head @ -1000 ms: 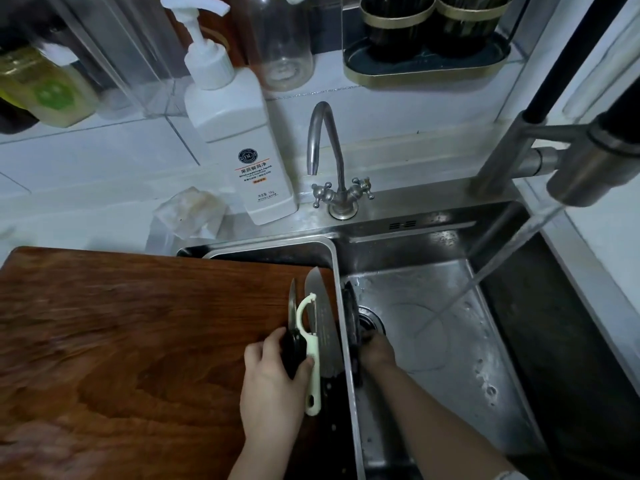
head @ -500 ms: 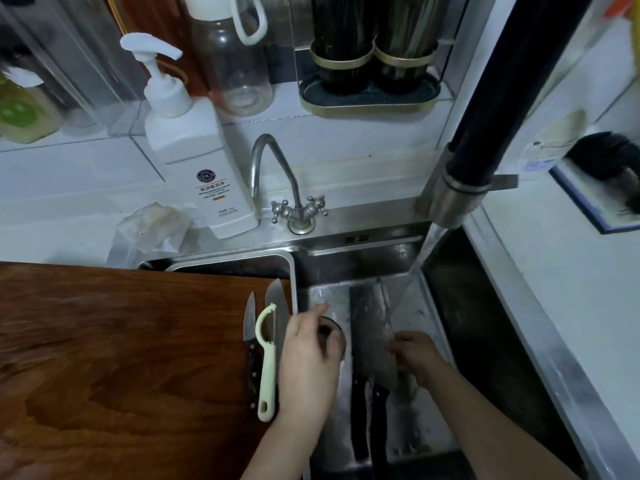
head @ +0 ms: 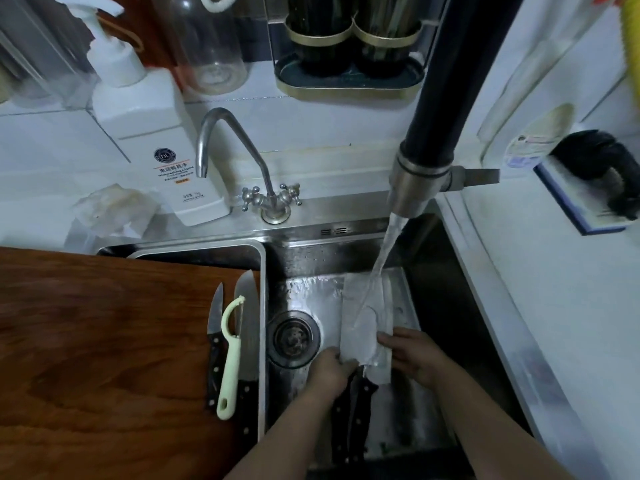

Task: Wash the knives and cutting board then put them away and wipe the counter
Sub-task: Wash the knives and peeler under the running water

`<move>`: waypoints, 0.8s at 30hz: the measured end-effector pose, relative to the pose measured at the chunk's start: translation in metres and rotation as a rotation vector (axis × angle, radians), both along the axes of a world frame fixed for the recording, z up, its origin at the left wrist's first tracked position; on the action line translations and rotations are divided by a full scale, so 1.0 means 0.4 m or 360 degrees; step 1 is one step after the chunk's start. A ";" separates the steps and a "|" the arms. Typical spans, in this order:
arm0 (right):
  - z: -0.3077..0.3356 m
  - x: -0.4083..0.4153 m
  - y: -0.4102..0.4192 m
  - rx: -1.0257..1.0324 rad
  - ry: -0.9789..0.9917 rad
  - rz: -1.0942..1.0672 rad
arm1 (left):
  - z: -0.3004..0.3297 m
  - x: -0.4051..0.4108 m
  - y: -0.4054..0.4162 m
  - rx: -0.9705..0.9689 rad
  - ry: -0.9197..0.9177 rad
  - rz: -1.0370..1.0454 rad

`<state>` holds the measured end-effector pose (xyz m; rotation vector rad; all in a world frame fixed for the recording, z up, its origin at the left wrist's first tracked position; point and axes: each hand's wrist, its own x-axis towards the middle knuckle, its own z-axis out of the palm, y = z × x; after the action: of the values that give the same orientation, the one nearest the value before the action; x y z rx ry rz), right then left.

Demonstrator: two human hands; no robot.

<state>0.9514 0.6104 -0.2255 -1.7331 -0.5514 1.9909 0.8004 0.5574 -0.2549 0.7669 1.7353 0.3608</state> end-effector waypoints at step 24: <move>-0.096 -0.037 0.036 0.0280 -0.0994 0.0462 | 0.129 -0.048 0.000 0.0182 -0.0516 0.0723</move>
<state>0.9365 0.6248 -0.2639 -2.2513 -1.2006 1.4726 0.7811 0.5574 -0.2032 0.3587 1.5751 0.8512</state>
